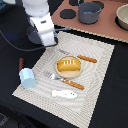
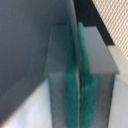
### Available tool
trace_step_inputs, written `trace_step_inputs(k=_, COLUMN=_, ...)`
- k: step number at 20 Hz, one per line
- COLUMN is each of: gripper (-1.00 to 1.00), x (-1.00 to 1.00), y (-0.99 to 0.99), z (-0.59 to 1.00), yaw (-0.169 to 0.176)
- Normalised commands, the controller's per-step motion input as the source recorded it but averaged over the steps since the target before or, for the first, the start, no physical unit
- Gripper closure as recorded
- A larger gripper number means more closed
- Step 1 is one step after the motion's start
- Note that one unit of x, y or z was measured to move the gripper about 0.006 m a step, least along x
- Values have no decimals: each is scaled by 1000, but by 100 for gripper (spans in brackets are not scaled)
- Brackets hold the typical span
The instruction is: Interact with the objects in diverse but meaningful ways.
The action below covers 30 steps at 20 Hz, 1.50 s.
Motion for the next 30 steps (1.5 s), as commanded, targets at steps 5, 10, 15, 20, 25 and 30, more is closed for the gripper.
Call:
trace_step_inputs(k=5, gripper=100, x=26, y=59, z=131, yaw=-217)
trace_step_inputs(k=10, gripper=100, x=51, y=32, z=1, yaw=-301)
trace_step_inputs(k=15, gripper=100, x=-48, y=181, z=103, yaw=-228)
trace_step_inputs(k=20, gripper=100, x=-122, y=441, z=410, yaw=-26)
trace_step_inputs(k=25, gripper=100, x=-78, y=698, z=694, yaw=-10)
trace_step_inputs(k=30, gripper=100, x=21, y=696, z=455, yaw=-25)
